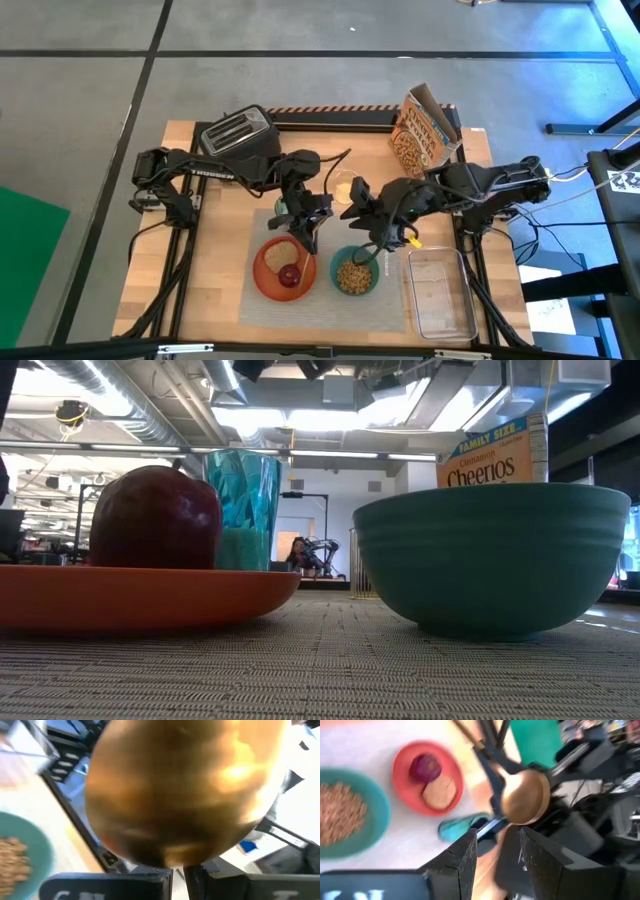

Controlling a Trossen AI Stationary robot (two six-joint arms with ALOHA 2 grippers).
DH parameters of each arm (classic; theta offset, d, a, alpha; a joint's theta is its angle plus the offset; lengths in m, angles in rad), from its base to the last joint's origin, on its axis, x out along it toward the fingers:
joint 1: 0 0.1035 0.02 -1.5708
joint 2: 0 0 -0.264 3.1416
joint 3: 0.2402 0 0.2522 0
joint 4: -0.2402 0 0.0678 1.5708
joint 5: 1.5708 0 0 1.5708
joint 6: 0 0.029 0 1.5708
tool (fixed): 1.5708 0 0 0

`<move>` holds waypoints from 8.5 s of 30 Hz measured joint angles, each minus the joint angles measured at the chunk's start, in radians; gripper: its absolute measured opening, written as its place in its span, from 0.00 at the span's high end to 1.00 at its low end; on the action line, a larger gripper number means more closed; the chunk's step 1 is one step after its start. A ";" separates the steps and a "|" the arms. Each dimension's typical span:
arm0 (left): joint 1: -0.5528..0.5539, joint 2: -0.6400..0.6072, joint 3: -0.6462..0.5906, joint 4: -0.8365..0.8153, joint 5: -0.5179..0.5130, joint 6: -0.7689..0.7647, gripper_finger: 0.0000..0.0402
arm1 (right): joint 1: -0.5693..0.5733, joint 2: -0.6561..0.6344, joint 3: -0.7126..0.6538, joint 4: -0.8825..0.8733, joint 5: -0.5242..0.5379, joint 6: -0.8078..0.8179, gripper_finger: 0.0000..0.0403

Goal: Arrange a breakfast setting
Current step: Put the gold spoon on the gray tablemat to the right of the green bowl

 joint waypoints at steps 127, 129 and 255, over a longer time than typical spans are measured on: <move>-0.161 0.288 0.000 -0.163 -1.125 0.181 0.59 | 0.409 -0.470 -1.074 0.572 0.368 2.692 0.98; -0.169 0.288 0.000 -0.177 -1.125 0.199 0.62 | 0.409 -0.465 -1.074 0.569 0.367 2.699 0.98; 0.006 0.359 0.328 -0.221 -0.896 0.325 0.73 | 0.402 -0.113 -0.926 0.393 0.353 2.604 0.96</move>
